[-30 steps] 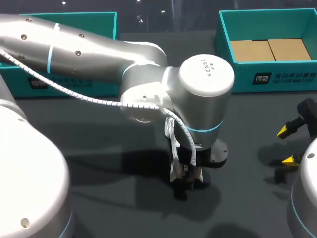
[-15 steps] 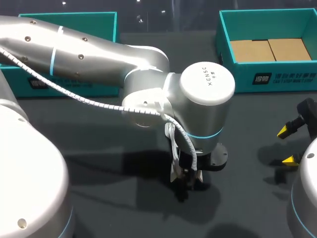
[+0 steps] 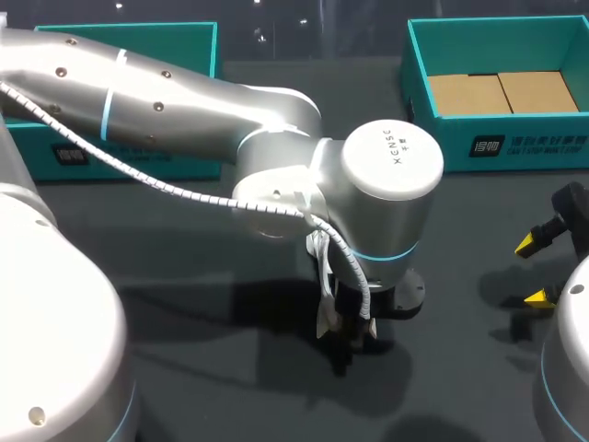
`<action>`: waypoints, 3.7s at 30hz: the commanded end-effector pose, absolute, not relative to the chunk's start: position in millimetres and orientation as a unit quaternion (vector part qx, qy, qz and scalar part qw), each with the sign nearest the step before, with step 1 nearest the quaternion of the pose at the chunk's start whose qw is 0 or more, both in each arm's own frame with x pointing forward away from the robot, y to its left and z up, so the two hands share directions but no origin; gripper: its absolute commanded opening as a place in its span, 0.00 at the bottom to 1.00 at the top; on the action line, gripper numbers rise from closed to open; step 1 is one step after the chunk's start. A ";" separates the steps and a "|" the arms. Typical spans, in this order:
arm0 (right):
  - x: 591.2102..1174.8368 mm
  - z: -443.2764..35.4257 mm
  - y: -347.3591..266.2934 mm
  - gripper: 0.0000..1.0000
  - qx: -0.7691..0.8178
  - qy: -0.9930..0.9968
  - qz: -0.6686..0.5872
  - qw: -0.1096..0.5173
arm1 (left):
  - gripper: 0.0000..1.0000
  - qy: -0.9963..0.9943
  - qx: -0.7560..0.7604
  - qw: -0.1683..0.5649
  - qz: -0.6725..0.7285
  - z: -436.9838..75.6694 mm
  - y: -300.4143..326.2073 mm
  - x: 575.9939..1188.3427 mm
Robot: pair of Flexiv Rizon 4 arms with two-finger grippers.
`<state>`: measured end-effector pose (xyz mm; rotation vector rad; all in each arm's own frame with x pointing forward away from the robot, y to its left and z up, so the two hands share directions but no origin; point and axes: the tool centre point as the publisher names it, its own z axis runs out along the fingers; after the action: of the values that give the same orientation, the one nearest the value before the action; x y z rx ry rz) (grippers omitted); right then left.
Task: Take the shoe out of the shoebox, open the shoe tongue, remove and reinsert the insole, then place the shoe into the shoebox
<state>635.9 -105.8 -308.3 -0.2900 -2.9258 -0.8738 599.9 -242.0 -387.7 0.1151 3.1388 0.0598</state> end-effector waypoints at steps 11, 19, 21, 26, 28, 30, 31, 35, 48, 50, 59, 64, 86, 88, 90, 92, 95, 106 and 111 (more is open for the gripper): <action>634.2 -307.8 -105.9 1.00 -0.095 -0.954 -0.284 0.036 | 0.22 0.999 0.032 -0.007 0.016 -395.2 -245.9 599.4; 634.2 -307.8 -105.9 1.00 -0.095 -0.954 -0.284 0.036 | 0.00 0.999 0.034 -0.012 0.013 -394.3 -245.3 596.8; 634.2 -307.8 -105.9 1.00 -0.095 -0.954 -0.284 0.036 | 0.00 0.999 0.035 -0.012 0.011 -391.2 -243.9 595.6; 634.2 -307.8 -105.9 1.00 -0.095 -0.954 -0.284 0.036 | 0.00 0.999 0.035 -0.008 0.007 -376.2 -239.7 596.7; 634.2 -307.8 -105.9 1.00 -0.095 -0.954 -0.284 0.036 | 0.00 0.999 0.034 -0.006 0.005 -366.2 -236.6 598.4; 634.2 -307.8 -105.9 1.00 -0.095 -0.954 -0.284 0.036 | 0.00 0.999 0.036 -0.003 0.002 -353.9 -233.1 600.2; 634.2 -307.8 -105.9 1.00 -0.095 -0.954 -0.284 0.036 | 0.00 0.999 0.037 -0.003 0.002 -347.9 -231.1 601.4; 634.2 -307.8 -105.9 1.00 -0.095 -0.954 -0.284 0.036 | 0.00 0.999 0.047 -0.005 0.003 -319.1 -221.5 609.3; 634.2 -307.8 -105.9 1.00 -0.095 -0.954 -0.284 0.036 | 0.00 0.997 0.066 -0.017 0.024 -226.4 -178.8 651.7; 634.2 -307.8 -105.9 1.00 -0.095 -0.954 -0.284 0.036 | 0.00 0.997 0.072 -0.017 0.033 -213.3 -171.6 658.1; 634.2 -307.8 -105.9 1.00 -0.095 -0.954 -0.284 0.036 | 0.00 0.995 0.072 -0.019 0.073 -176.7 -131.3 697.1; 634.2 -307.8 -105.9 1.00 -0.095 -0.954 -0.284 0.036 | 0.00 0.994 0.078 -0.041 0.061 -165.7 -110.0 729.4; 634.2 -307.8 -105.9 1.00 -0.095 -0.954 -0.284 0.036 | 0.00 0.995 0.051 -0.076 0.037 -131.4 13.6 861.6; 634.2 -307.8 -105.9 1.00 -0.095 -0.954 -0.284 0.036 | 0.00 0.995 0.051 -0.076 0.037 -131.4 13.6 861.6; 634.2 -307.8 -105.9 1.00 -0.095 -0.954 -0.284 0.036 | 0.00 0.995 0.051 -0.076 0.037 -131.4 13.6 861.6; 634.2 -307.8 -105.9 1.00 -0.095 -0.954 -0.284 0.036 | 0.00 0.995 0.051 -0.076 0.037 -131.4 13.6 861.6; 634.2 -307.8 -105.9 1.00 -0.095 -0.954 -0.284 0.036 | 0.00 0.995 0.051 -0.076 0.037 -131.4 13.6 861.6; 634.2 -307.8 -105.9 1.00 -0.095 -0.954 -0.284 0.036 | 0.00 0.994 0.070 -0.074 0.042 -127.8 26.2 885.5; 634.2 -307.8 -105.9 1.00 -0.095 -0.954 -0.284 0.036 | 0.00 0.995 0.055 -0.077 0.031 -119.1 58.9 920.5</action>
<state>635.9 -105.9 -308.3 -0.2901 -2.9258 -0.8738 901.5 41.3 -127.2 0.1749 3.2495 0.1543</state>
